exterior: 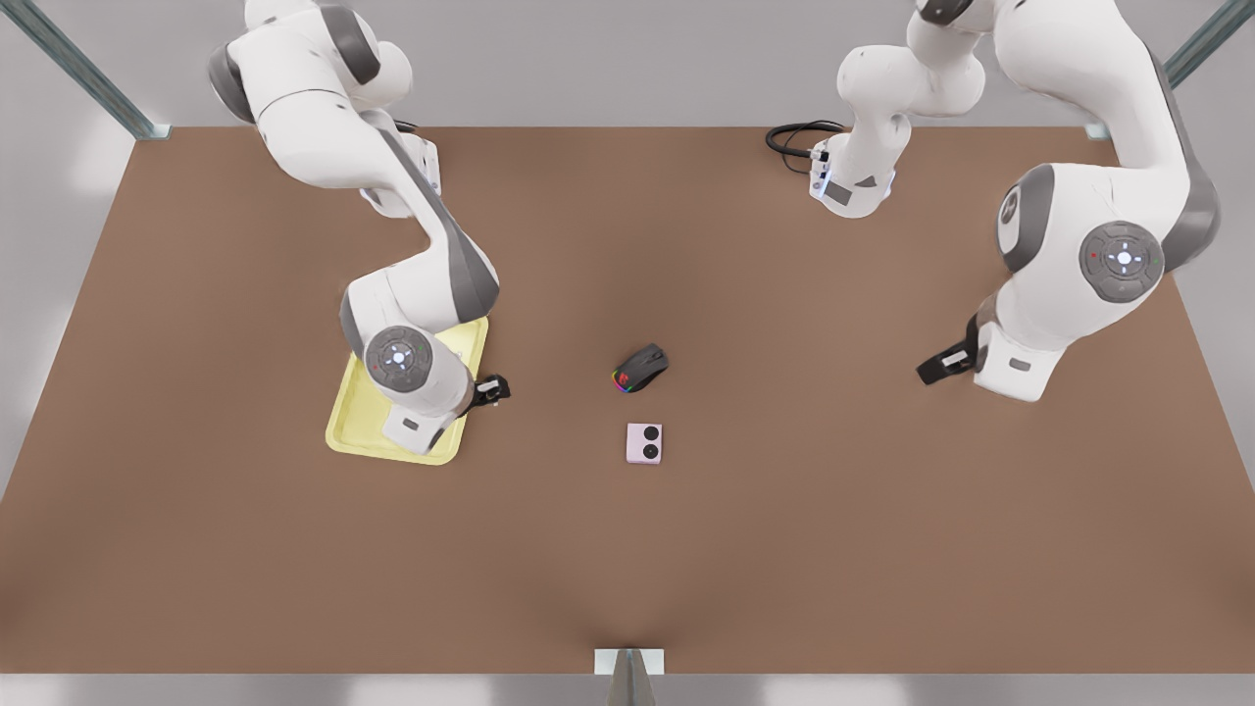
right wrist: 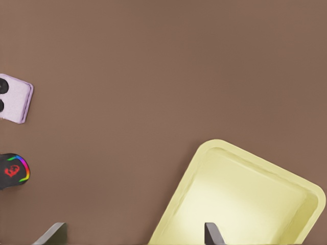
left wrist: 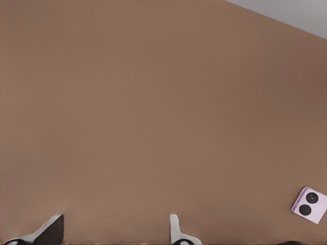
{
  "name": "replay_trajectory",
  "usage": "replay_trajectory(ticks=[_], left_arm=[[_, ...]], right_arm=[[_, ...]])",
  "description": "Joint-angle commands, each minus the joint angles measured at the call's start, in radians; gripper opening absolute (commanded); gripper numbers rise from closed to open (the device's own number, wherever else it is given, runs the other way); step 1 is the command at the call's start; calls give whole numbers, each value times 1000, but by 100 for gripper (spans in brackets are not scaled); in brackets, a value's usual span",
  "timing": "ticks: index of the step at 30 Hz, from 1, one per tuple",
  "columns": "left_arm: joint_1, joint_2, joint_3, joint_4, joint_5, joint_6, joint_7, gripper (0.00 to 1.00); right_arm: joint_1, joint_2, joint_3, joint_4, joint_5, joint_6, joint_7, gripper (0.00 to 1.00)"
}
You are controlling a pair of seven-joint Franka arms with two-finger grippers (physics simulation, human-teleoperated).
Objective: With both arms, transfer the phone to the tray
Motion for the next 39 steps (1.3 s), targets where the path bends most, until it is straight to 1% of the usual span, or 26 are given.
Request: replay_trajectory(ticks=[1,2,3,5,7,8,10,11,13,14,20,22,23,25,26,28,30,31,32,33,36,39], left_arm=[[-10,-21,3,15,-51,-213,428,100],[-10,-6,5,101,-128,-242,413,100],[-10,-1,6,109,-129,-239,419,100],[-10,20,6,109,-148,-226,419,100],[-7,46,8,107,-149,-226,420,100],[-6,49,8,107,-149,-226,420,100],[-4,60,8,107,-149,-225,422,100],[-4,63,8,107,-149,-225,422,100],[-4,69,8,107,-151,-225,423,100],[-4,72,8,107,-152,-223,425,100],[-4,77,8,109,-154,-216,428,100],[-4,68,6,110,-169,-217,427,100],[-4,66,11,110,-212,-217,430,100],[-1,33,45,227,-257,-222,423,100],[-1,25,86,227,-330,-219,419,100],[-1,36,86,216,-347,-220,422,100],[-1,46,89,216,-324,-220,414,100],[-1,48,88,212,-223,-231,371,100],[-1,49,89,204,-208,-233,361,100],[-1,43,111,193,-208,-237,347,100],[-1,51,122,182,-208,-280,350,100],[-1,53,128,181,-206,-299,348,100]], right_arm=[[74,87,-1,47,-14,186,449,100],[132,194,-1,156,-23,204,567,100],[165,285,-2,276,-31,204,650,100],[186,400,1,426,-28,204,726,100],[201,435,1,433,-28,233,730,100],[214,478,-2,480,-26,276,781,100],[218,509,6,482,-19,353,929,100],[232,524,33,482,-17,387,1024,100],[237,561,39,480,-17,519,1255,100],[258,579,36,482,-19,578,1317,100],[267,615,30,468,-36,586,1309,100],[297,615,30,442,-157,542,1305,100],[300,613,29,443,-184,481,1248,100],[303,611,27,448,-244,445,1141,100],[303,611,29,453,-244,445,1119,100],[303,613,29,465,-244,445,1110,100],[303,615,30,465,-243,454,1110,100],[303,613,32,465,-243,447,1112,100],[303,613,33,466,-243,447,1112,100],[303,615,33,466,-243,453,1112,100],[303,618,32,465,-243,468,1110,100],[303,631,30,463,-243,470,1036,100]])
